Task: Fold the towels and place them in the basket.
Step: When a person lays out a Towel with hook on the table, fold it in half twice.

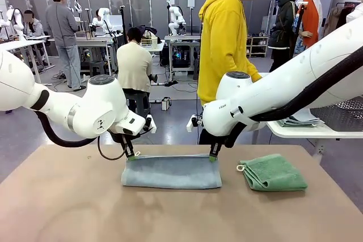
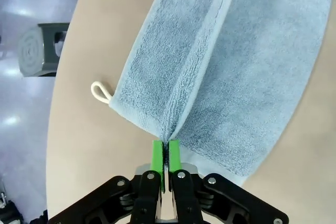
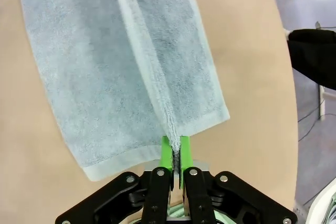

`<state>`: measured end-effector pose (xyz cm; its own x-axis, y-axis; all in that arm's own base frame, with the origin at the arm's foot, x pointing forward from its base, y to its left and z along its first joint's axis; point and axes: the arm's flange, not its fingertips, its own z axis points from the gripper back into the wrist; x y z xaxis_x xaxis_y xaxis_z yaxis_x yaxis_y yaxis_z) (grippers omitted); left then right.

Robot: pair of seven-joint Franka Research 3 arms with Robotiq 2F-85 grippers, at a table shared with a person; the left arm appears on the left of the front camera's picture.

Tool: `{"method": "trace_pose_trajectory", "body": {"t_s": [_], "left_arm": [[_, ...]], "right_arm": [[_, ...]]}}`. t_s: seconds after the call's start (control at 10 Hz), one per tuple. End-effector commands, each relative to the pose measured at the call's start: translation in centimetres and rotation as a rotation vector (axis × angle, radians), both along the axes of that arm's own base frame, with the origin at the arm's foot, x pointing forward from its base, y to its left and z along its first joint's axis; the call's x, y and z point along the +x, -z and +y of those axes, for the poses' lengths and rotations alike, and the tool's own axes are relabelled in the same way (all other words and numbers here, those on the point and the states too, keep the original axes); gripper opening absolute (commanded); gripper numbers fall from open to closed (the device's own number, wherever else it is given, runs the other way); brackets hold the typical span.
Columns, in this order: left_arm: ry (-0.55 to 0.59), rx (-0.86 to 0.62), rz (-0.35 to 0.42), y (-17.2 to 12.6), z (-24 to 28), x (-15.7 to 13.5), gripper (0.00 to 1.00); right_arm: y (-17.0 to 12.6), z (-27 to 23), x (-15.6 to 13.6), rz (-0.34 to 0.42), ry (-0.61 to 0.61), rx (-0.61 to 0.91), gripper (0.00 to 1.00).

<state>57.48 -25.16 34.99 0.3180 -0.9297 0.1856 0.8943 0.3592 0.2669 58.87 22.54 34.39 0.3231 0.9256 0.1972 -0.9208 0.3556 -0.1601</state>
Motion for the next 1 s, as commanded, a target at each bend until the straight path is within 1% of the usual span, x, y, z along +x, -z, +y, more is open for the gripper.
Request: {"method": "trace_pose_trajectory", "body": {"t_s": [0.0,0.2,0.3,0.4,0.5,0.6,0.7,0.8,0.9], "left_arm": [[-0.011,-0.007,-0.038,0.39,-0.27,0.41,0.05],[-0.002,-0.018,-0.048,0.45,-0.39,0.16,0.05],[0.010,-0.040,-0.065,0.58,-0.66,0.08,0.05],[-0.012,-0.053,-0.070,0.62,-0.55,-0.05,0.05],[-0.031,-0.052,-0.080,0.60,-0.53,-0.15,0.08],[-0.049,-0.064,-0.093,0.53,-0.50,-0.18,0.42],[-0.068,-0.069,-0.108,0.55,-0.44,-0.20,0.49],[-0.079,-0.067,-0.118,0.55,-0.28,-0.27,0.81],[-0.091,-0.064,-0.128,0.51,-0.08,-0.38,0.87]], "right_arm": [[0.41,-0.16,0.01,-0.019,0.049,0.002,0.07],[0.80,-0.30,-0.10,-0.011,0.030,0.033,0.07],[1.01,-0.40,-0.12,-0.019,0.034,0.032,0.07],[1.09,-0.50,-0.30,-0.025,0.024,0.041,0.07],[1.16,-0.54,-0.45,-0.032,0.003,0.056,0.07],[1.17,-0.52,-0.57,-0.055,0.003,0.063,0.26],[1.12,-0.50,-0.66,-0.082,0.002,0.068,0.43],[1.13,-0.46,-0.67,-0.099,-0.002,0.068,0.62],[1.09,-0.48,-0.66,-0.117,0.001,0.066,0.79]]}}
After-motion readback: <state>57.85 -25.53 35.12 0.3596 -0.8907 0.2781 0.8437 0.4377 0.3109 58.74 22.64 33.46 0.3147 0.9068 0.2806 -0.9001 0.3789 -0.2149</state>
